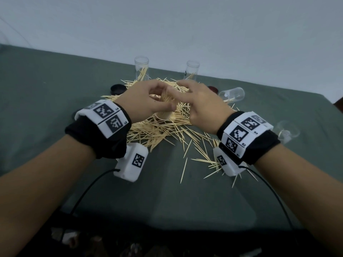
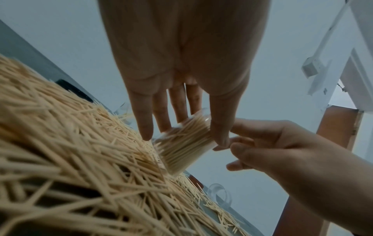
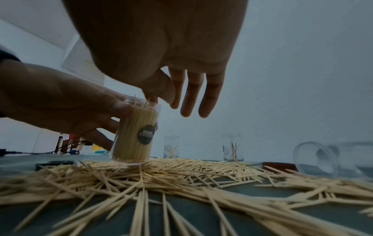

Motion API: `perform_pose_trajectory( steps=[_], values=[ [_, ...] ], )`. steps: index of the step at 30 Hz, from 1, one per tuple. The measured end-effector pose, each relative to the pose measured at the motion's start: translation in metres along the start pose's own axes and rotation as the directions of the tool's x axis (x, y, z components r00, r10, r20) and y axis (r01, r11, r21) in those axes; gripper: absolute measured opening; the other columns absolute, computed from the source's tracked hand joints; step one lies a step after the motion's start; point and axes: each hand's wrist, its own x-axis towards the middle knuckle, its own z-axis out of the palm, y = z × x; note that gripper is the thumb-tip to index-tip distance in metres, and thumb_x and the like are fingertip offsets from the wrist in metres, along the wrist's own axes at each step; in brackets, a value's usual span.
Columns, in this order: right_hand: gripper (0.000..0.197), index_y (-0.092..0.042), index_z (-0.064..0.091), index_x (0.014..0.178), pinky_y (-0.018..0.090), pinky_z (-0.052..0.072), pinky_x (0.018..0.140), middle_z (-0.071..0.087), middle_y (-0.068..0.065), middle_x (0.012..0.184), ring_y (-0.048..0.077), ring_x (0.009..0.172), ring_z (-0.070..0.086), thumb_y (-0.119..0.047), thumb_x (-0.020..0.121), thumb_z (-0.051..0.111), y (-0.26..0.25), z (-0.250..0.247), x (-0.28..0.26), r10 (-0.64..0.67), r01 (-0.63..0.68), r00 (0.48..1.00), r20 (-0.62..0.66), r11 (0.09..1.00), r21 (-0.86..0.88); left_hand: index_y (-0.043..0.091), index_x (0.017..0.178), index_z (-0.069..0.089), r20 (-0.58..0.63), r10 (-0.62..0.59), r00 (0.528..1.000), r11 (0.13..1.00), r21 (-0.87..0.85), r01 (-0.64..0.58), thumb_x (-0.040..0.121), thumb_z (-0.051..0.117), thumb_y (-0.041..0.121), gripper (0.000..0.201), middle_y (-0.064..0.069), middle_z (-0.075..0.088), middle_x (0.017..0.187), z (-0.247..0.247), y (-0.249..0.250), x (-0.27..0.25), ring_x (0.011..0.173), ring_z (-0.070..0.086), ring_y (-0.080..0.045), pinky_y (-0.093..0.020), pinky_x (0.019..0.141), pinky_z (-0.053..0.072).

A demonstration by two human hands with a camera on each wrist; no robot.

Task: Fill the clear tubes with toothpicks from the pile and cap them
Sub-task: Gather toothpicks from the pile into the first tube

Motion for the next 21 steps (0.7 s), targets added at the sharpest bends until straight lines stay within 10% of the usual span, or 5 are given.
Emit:
perform_pose_trajectory(
  steps=[17,21],
  values=[
    [0.046,-0.022,0.07,0.101,0.031,0.034,0.104,0.05,0.002,0.138,0.021,0.127,0.047,0.011,0.077,0.049,-0.001,-0.011,-0.002,0.025,-0.004,0.992,-0.122,0.986,0.168,0.027,0.121,0.06,0.005,0.035,0.999,0.999,0.025,-0.035,0.07,0.086,0.026,0.057,0.014,0.066,0.115,0.001,-0.003,0.003,0.11,0.062,-0.004,-0.035,0.101,0.049],
    [0.056,-0.025,0.065,0.121,0.033,0.031,0.11,0.047,0.004,0.143,0.021,0.134,0.041,0.009,0.08,0.048,-0.005,-0.014,-0.001,0.034,-0.03,0.998,-0.043,0.994,0.105,0.027,0.119,0.061,0.022,0.037,0.999,0.999,0.021,-0.038,0.07,0.086,0.027,0.055,0.012,0.068,0.113,0.001,-0.003,0.003,0.109,0.063,-0.005,-0.037,0.1,0.05]
  ],
)
